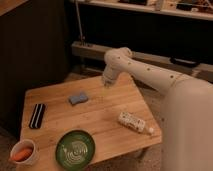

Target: Move the arm in a circular motion

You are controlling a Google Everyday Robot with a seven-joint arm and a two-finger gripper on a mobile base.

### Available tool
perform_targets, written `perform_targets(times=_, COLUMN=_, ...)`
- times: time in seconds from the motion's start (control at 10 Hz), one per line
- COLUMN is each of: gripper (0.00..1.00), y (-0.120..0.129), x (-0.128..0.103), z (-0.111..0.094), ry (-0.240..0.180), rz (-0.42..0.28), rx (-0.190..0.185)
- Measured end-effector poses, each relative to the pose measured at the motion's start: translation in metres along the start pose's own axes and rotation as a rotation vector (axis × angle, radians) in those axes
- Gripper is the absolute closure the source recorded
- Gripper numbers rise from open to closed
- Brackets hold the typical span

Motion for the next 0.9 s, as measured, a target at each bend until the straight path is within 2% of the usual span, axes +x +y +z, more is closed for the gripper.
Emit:
perform_targets(times=0.3, gripper=0.20, y=0.005, x=0.077, z=-0.005, ry=-0.006, rz=0.116, rx=0.022)
perform_targets(times=0.5, gripper=0.20, y=0.024, x=0.119, z=-0.021, ry=0.016, rz=0.167, rx=0.062)
perform_targets(times=0.6, gripper=0.20, y=0.043, x=0.140, z=-0.036, ry=0.037, rz=0.186, rx=0.097)
perform_targets(times=0.7, gripper=0.20, y=0.062, x=0.152, z=-0.051, ry=0.054, rz=0.193, rx=0.123)
perform_targets(times=0.9, gripper=0.20, y=0.108, x=0.158, z=-0.075, ry=0.079, rz=0.169, rx=0.155)
